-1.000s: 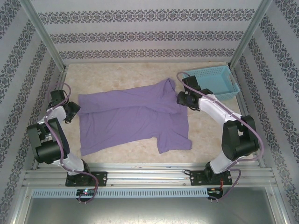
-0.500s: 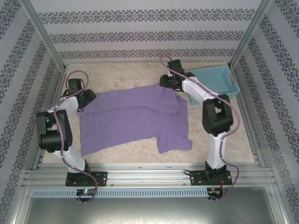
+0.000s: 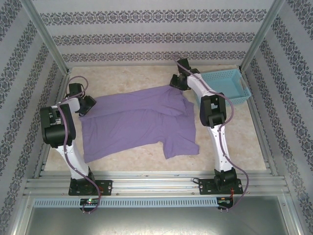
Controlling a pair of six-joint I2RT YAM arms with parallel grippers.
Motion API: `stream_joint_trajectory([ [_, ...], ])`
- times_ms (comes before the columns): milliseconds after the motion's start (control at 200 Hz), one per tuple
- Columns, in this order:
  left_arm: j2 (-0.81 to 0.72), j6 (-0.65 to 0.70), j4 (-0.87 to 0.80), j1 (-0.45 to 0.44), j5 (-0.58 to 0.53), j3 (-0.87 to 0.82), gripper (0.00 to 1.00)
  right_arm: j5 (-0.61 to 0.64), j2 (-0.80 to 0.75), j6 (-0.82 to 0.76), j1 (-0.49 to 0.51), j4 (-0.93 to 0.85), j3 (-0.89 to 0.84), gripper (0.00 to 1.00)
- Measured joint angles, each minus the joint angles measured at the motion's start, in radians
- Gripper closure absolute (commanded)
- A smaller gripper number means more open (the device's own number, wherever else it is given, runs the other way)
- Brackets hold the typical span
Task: Fold the inside-out t-shirt
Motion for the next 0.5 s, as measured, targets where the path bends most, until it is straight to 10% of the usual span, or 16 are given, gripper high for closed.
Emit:
stream_joint_trajectory([
  [500, -0.141, -0.010, -0.116, -0.006, 0.023, -0.009, 0.31, 0.004, -0.164, -0.082, 0.005, -0.047, -0.104, 0.53],
])
